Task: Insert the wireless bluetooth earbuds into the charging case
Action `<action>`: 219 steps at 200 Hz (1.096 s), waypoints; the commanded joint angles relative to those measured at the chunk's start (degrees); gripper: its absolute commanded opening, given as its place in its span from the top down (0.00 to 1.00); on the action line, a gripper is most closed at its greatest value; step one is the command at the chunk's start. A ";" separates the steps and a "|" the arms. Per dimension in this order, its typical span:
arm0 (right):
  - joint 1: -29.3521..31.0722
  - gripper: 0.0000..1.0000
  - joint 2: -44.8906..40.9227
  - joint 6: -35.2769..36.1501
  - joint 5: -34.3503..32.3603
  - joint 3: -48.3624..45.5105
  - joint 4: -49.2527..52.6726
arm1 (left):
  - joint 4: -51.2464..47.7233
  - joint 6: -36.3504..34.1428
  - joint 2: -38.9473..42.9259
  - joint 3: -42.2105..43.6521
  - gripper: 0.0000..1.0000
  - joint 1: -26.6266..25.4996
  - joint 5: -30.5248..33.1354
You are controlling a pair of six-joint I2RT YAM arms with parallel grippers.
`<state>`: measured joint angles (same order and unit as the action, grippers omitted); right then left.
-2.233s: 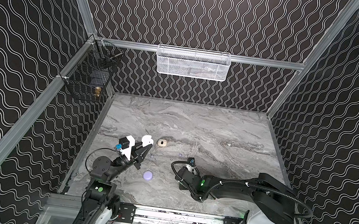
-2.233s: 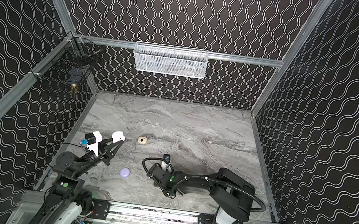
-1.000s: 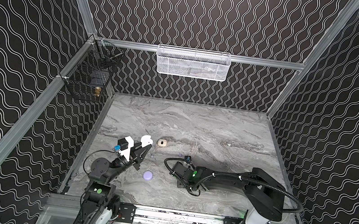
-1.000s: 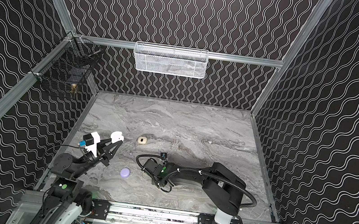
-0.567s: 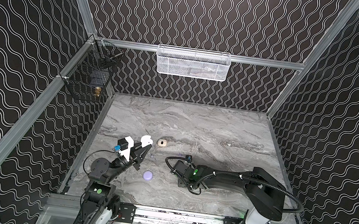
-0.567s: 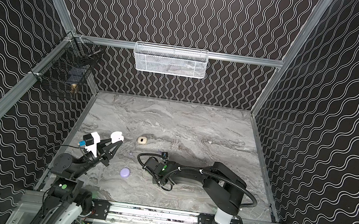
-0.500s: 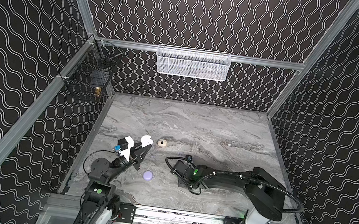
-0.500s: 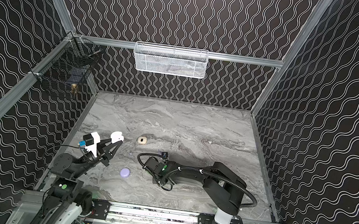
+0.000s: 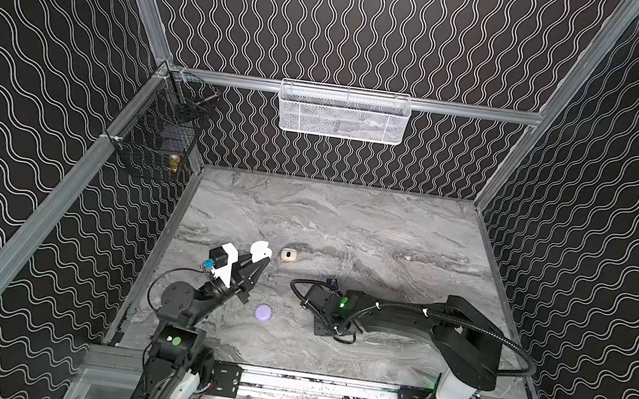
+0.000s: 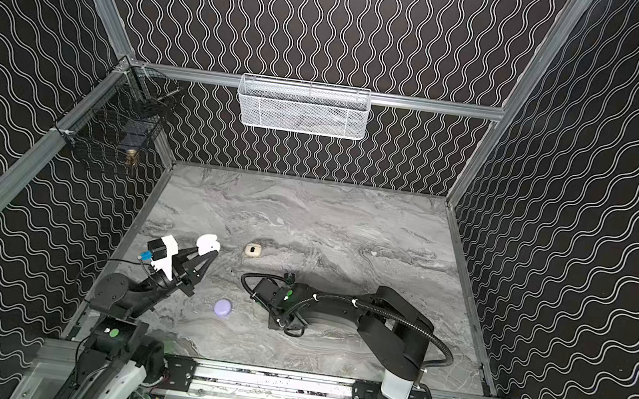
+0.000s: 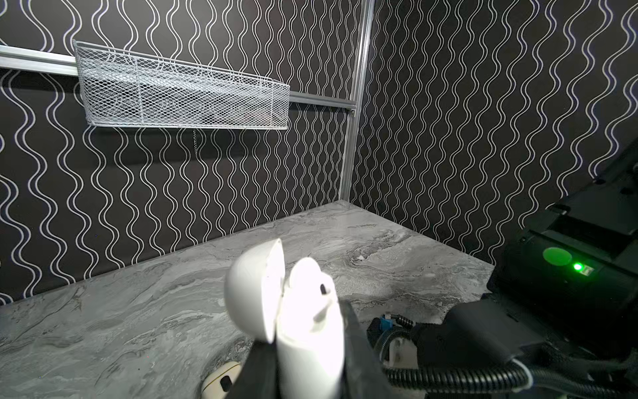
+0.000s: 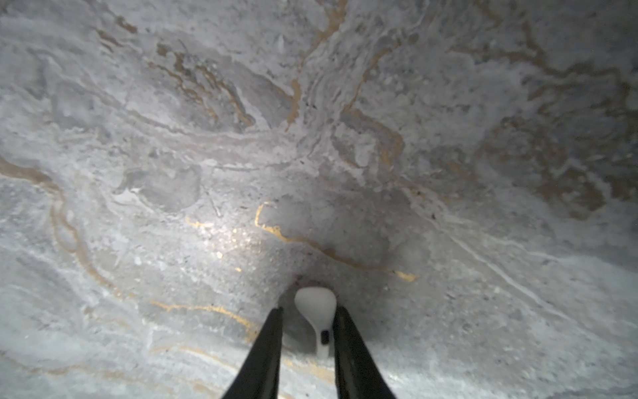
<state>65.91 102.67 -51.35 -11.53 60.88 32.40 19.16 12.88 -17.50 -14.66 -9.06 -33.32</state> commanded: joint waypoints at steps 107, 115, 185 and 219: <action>-0.29 0.69 2.54 -1.29 -3.42 0.03 2.83 | 0.09 -1.28 0.48 -0.39 1.00 0.00 -0.03; -0.36 0.69 2.24 -1.29 -3.51 -0.24 2.76 | 0.09 -1.28 0.48 -0.41 1.00 0.00 -0.01; -0.45 0.74 1.86 -0.41 -0.59 -0.81 0.82 | 0.20 -1.28 0.18 -0.52 1.00 -0.03 -0.10; -0.43 0.75 1.14 -0.46 -0.34 -0.99 1.00 | 0.27 -1.29 0.06 -0.54 1.00 -0.01 -0.06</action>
<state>65.52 103.46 -51.37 -15.88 60.69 31.07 18.28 12.84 -17.30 -14.66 -9.06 -33.32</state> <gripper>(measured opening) 0.250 0.209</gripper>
